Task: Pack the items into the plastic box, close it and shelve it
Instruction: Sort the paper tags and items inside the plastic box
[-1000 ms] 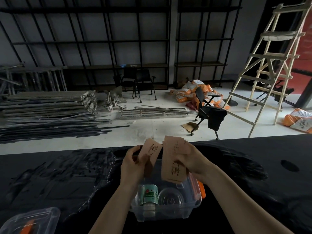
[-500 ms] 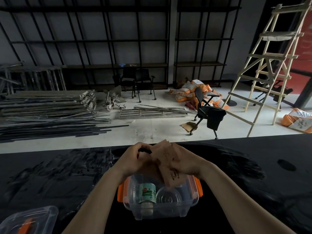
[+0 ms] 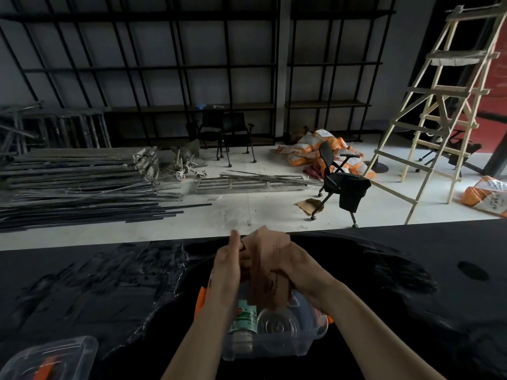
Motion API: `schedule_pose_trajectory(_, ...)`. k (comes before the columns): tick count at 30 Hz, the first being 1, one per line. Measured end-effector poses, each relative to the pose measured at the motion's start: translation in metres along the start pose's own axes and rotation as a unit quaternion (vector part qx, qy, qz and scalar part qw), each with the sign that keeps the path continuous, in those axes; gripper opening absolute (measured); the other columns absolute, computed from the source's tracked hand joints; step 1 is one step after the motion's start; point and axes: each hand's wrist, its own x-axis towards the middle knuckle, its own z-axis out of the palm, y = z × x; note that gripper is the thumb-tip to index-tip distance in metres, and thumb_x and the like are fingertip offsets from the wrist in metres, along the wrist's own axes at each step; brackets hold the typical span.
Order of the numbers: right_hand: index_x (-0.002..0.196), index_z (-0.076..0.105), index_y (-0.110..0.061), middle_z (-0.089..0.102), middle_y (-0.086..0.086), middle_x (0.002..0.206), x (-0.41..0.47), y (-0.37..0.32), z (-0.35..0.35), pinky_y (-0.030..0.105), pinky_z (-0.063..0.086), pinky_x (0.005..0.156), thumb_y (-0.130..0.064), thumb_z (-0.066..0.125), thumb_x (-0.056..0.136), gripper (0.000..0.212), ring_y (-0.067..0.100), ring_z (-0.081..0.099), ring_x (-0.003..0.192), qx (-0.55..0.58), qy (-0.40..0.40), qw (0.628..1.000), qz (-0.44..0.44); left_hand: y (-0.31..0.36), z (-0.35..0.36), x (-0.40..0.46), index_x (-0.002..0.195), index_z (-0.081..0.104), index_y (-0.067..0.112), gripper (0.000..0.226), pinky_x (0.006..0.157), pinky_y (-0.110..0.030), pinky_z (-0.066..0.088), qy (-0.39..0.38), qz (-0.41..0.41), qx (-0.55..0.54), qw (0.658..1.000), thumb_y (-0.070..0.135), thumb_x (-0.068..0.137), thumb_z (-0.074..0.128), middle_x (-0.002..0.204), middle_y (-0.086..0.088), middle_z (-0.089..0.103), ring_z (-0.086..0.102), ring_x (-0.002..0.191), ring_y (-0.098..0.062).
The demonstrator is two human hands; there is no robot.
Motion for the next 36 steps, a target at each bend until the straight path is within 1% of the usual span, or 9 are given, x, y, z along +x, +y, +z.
schedule_pose_trajectory(4,0.095,0.060,-0.010,0.062,0.019,0.098,0.003,0.016,0.014,0.041,0.054,0.060,-0.029,0.055,0.082,0.024,0.024,0.061,0.080,0.042,0.086,0.994,0.052,-0.015,0.020,-0.008,0.121,0.056,0.021,0.019,0.090,-0.039,0.057,-0.018,0.019,0.118,0.993,0.032,0.105,0.057,0.112,-0.007,0.070,0.066,0.100,-0.019)
schedule_pose_trajectory(9,0.111,0.055,-0.038,0.058,0.013,0.120,-0.002,0.012,0.027,0.048,0.062,0.076,-0.056,0.046,0.084,0.033,0.032,0.063,0.107,0.142,0.147,0.974,0.097,-0.022,0.037,-0.014,0.142,0.043,0.040,0.051,0.087,-0.045,0.062,-0.060,0.065,0.089,0.992,0.050,0.094,0.057,0.119,0.000,0.072,0.072,0.108,-0.020)
schedule_pose_trajectory(14,0.108,0.062,-0.035,0.065,0.011,0.119,-0.008,0.008,0.028,0.044,0.060,0.080,-0.049,0.050,0.093,0.024,0.026,0.065,0.106,0.182,0.125,0.971,0.090,-0.030,0.036,-0.011,0.132,0.046,0.028,0.051,0.078,-0.049,0.063,-0.054,0.089,0.064,0.992,0.048,0.088,0.063,0.114,-0.010,0.072,0.075,0.100,-0.021)
schedule_pose_trajectory(17,0.120,0.054,-0.018,0.066,0.006,0.108,-0.011,0.005,0.027,0.030,0.057,0.075,-0.028,0.045,0.105,0.020,0.013,0.065,0.097,0.152,0.099,0.982,0.044,-0.030,0.038,-0.005,0.134,0.042,0.019,0.033,0.070,-0.025,0.058,-0.022,0.096,0.034,0.995,0.025,0.104,0.054,0.122,-0.012,0.067,0.071,0.091,-0.006)
schedule_pose_trajectory(22,0.121,0.041,-0.011,0.064,0.013,0.115,-0.014,0.003,0.032,0.043,0.058,0.092,-0.042,0.050,0.099,0.039,0.022,0.067,0.108,0.123,0.079,0.989,0.014,-0.020,0.036,-0.012,0.135,0.035,0.030,0.027,0.079,-0.024,0.057,-0.099,0.082,0.055,0.990,0.041,0.111,0.032,0.121,0.000,0.065,0.067,0.104,-0.009)
schedule_pose_trajectory(25,0.116,0.042,-0.011,0.062,0.020,0.114,-0.016,0.009,0.028,0.052,0.060,0.086,-0.042,0.051,0.096,0.038,0.031,0.066,0.105,0.086,0.071,0.994,0.000,-0.012,0.030,-0.010,0.131,0.030,0.033,0.020,0.090,-0.024,0.052,-0.120,0.108,0.135,0.978,0.032,0.112,0.036,0.127,-0.001,0.062,0.063,0.106,-0.008)
schedule_pose_trajectory(29,0.127,0.042,-0.014,0.062,0.013,0.105,-0.015,0.008,0.024,0.034,0.061,0.069,-0.027,0.047,0.105,0.025,0.020,0.068,0.087,0.084,0.053,0.995,-0.009,0.002,0.023,0.000,0.142,0.041,0.029,0.038,0.089,-0.031,0.053,-0.085,0.152,0.087,0.981,0.021,0.107,0.052,0.121,-0.001,0.061,0.063,0.109,-0.019)
schedule_pose_trajectory(33,0.146,0.026,-0.020,0.057,0.009,0.108,-0.019,-0.004,0.025,0.025,0.059,0.065,-0.018,0.041,0.107,0.042,0.018,0.065,0.090,0.093,-0.034,0.995,0.000,0.007,0.028,0.006,0.108,0.062,0.013,0.009,0.101,-0.053,0.055,-0.040,0.157,-0.019,0.987,0.020,0.103,0.059,0.122,-0.009,0.073,0.066,0.121,-0.034)
schedule_pose_trajectory(36,0.155,0.014,-0.026,0.055,0.002,0.109,-0.021,-0.008,0.022,0.024,0.062,0.071,-0.014,0.038,0.107,0.055,0.013,0.062,0.094,0.089,-0.063,0.994,0.006,0.006,0.031,0.007,0.084,0.057,0.016,0.019,0.106,-0.057,0.051,-0.063,0.126,-0.081,0.987,0.028,0.098,0.061,0.122,-0.019,0.074,0.066,0.125,-0.032)
